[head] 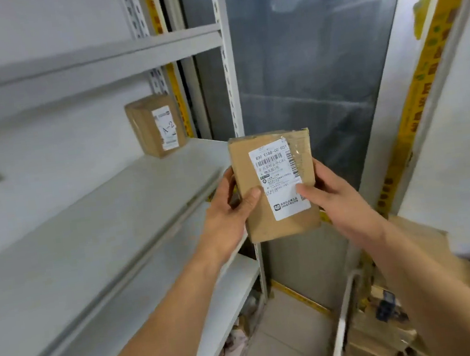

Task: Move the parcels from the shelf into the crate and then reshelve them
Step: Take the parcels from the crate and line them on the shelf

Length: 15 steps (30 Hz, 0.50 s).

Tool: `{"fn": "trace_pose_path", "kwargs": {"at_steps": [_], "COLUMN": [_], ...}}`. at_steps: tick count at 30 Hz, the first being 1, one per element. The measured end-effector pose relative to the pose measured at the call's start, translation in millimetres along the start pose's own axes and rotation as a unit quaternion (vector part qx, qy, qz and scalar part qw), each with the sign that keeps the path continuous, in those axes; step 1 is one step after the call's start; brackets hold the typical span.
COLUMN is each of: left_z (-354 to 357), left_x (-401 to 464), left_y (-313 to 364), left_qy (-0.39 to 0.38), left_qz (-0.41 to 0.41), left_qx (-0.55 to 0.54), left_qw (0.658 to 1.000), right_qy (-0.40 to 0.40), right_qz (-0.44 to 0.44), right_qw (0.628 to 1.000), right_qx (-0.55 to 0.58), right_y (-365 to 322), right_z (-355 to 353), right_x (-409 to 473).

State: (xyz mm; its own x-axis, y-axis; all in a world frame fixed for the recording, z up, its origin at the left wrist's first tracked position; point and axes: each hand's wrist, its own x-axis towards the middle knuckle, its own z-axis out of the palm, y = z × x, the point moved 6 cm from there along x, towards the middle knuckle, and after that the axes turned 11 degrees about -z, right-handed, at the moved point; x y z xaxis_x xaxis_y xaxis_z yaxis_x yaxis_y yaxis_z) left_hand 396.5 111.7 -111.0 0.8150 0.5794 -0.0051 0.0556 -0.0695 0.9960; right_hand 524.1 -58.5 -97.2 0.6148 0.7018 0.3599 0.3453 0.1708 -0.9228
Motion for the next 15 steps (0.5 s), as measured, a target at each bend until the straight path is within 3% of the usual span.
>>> {"fn": "trace_pose_path", "kwargs": {"at_steps": [7,15], "left_z": [-160,-283], "left_x": [-3,-4], "left_y": [23,-14], "left_qy": [0.131,0.251], "left_qz": [0.057,0.004], "left_qx": [0.087,0.123], "left_qw": [0.986,0.96], "right_qy": [-0.086,-0.173], "right_qz": [-0.025,-0.031], "right_qw": [0.995,0.984], "right_qx": [-0.05,0.003], "right_y": [-8,29], "right_z": [138,274], "right_x": [84,163]}}
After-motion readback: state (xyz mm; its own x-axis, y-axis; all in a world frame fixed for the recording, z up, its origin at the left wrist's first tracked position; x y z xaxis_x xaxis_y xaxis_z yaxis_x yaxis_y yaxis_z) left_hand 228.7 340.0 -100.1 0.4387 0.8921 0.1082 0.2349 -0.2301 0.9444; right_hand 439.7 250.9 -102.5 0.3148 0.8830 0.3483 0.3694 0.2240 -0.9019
